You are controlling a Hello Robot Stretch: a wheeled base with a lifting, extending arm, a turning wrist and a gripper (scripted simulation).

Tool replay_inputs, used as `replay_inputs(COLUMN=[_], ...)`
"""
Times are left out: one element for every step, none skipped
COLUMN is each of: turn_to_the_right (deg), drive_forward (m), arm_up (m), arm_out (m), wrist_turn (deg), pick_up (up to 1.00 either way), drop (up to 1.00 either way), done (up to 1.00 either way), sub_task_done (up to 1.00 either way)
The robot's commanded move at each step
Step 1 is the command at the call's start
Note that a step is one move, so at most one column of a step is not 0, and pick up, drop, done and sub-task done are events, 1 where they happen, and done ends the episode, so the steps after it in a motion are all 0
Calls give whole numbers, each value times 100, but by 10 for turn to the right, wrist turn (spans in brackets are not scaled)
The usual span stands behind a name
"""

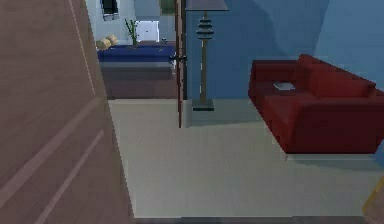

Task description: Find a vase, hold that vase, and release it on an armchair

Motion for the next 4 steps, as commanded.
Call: replay_inputs(turn_to_the_right=[0,0,-450,-450], drive_forward=[100,50,0,0], arm_up=[0,0,0,0], arm_out=[0,0,0,0], wrist_turn=[0,0,0,0], pick_up=[0,0,0,0], drop=[0,0,0,0], done=[0,0,0,0], sub_task_done=[0,0,0,0])
